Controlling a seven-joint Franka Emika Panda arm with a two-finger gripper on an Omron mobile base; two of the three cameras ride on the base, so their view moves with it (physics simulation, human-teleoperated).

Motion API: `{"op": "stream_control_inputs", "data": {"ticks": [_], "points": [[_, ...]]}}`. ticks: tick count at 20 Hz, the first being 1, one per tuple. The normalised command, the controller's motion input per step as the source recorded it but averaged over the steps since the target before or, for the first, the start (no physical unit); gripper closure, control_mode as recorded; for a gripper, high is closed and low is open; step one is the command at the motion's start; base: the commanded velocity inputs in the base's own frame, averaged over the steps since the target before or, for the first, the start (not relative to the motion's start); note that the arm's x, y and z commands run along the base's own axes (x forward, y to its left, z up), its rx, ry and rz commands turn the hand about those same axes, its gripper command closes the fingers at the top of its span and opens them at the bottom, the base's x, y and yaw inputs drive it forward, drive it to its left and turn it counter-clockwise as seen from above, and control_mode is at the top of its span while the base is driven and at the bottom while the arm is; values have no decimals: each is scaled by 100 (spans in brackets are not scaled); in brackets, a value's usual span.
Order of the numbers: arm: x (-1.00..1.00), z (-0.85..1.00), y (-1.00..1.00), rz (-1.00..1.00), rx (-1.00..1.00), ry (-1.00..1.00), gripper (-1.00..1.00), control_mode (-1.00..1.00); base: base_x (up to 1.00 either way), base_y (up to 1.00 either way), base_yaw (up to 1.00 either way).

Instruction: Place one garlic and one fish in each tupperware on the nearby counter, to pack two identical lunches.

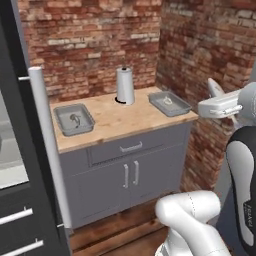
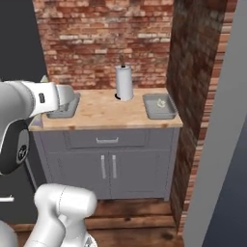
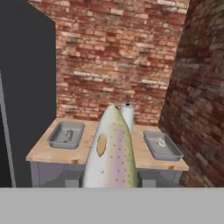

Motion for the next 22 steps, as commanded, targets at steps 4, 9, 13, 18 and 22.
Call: {"op": "stream_control_inputs", "data": {"ticks": [4, 9, 13, 18, 22], "points": [[0, 0, 0, 0, 0, 0, 100, 100, 75, 0, -1], [0, 0, 0, 0, 0, 0, 100, 100, 70, -9, -6], [0, 0, 0, 0, 0, 0, 100, 100, 54, -33, -6], [0, 0, 0, 0, 0, 0, 100, 100, 46, -30, -6], [0, 0, 0, 0, 0, 0, 100, 100, 54, -11, -6]]}}
